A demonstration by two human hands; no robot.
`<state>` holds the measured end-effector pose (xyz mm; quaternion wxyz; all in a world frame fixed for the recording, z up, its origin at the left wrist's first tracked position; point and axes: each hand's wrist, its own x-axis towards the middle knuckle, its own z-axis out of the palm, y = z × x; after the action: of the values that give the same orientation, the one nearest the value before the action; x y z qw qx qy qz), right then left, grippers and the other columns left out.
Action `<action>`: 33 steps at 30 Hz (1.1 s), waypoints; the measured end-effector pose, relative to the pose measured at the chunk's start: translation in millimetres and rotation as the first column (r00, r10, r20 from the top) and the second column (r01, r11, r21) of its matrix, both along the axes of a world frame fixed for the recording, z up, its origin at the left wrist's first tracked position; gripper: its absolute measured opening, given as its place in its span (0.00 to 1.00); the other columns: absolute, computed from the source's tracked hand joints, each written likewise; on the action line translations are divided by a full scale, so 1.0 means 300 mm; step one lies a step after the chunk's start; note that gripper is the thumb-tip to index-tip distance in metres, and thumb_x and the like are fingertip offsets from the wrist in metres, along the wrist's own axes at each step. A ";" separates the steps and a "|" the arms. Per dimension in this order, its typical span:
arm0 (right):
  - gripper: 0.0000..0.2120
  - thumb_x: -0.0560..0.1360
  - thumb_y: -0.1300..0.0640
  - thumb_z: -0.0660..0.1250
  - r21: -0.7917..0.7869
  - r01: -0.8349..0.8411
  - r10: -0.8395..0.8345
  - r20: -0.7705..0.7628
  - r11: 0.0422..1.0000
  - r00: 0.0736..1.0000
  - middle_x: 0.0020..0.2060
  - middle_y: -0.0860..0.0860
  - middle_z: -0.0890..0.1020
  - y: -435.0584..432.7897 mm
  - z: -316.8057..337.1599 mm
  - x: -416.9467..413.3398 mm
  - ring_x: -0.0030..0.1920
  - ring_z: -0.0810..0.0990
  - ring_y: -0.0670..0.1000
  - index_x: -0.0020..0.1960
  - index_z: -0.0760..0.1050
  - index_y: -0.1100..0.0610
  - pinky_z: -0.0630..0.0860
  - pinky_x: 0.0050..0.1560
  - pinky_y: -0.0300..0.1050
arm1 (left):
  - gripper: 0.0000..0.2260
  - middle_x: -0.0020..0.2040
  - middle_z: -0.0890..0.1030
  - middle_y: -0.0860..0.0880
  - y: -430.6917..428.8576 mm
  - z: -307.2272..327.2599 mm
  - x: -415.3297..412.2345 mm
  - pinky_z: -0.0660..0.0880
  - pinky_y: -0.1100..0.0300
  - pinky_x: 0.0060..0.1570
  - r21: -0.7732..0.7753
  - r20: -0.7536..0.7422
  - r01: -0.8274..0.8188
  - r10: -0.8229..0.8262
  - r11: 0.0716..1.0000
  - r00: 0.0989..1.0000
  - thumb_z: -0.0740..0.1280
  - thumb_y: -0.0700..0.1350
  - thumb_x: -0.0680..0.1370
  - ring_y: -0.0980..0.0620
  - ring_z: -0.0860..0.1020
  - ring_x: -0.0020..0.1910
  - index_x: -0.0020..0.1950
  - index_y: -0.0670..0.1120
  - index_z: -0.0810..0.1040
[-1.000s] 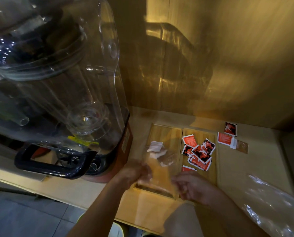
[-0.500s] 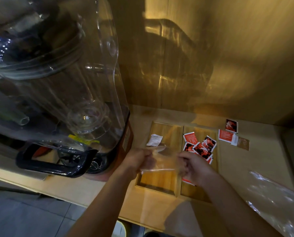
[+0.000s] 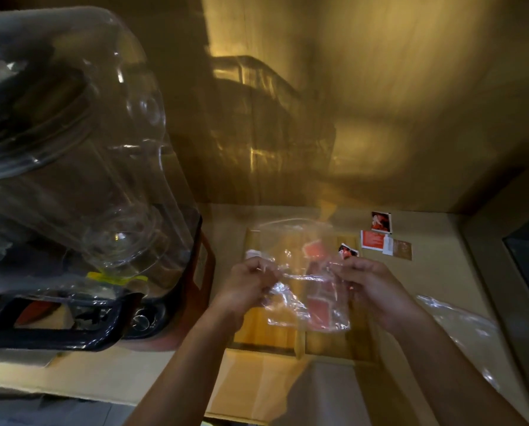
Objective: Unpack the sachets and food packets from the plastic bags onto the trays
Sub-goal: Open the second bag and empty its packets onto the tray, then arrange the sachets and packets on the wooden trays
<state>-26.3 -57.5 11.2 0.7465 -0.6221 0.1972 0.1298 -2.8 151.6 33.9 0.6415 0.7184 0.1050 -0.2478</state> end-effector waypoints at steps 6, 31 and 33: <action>0.10 0.72 0.68 0.66 -0.091 0.319 -0.315 0.056 0.943 0.948 0.20 0.51 0.77 -0.171 -0.008 -0.127 0.19 0.71 0.46 0.33 0.73 0.62 0.70 0.21 0.36 | 0.10 0.31 0.74 0.49 -0.230 -0.048 -0.016 0.69 0.64 0.27 -0.018 0.012 0.143 -0.143 0.989 0.990 0.63 0.33 0.74 0.57 0.71 0.23 0.38 0.47 0.74; 0.10 0.75 0.57 0.57 -0.847 -0.189 -0.193 -0.320 0.497 0.927 0.52 0.56 0.77 -0.542 -0.316 -0.502 0.54 0.76 0.57 0.52 0.75 0.56 0.74 0.54 0.49 | 0.13 0.64 0.72 0.39 -0.794 -0.422 -0.277 0.71 0.58 0.58 0.592 0.004 0.584 -0.727 0.555 0.686 0.60 0.37 0.76 0.41 0.73 0.61 0.59 0.39 0.74; 0.08 0.73 0.54 0.59 -0.872 -0.264 -0.124 -0.341 0.413 0.932 0.52 0.51 0.77 -0.550 -0.320 -0.510 0.53 0.77 0.51 0.50 0.74 0.52 0.75 0.52 0.45 | 0.13 0.64 0.72 0.40 -0.802 -0.419 -0.279 0.71 0.58 0.57 0.604 -0.017 0.574 -0.711 0.552 0.703 0.60 0.38 0.76 0.42 0.74 0.60 0.59 0.39 0.74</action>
<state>-179.4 -222.3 -84.6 0.2359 -0.8991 0.3398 0.1436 -86.6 -89.1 -91.7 0.2677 0.8854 -0.1729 -0.3385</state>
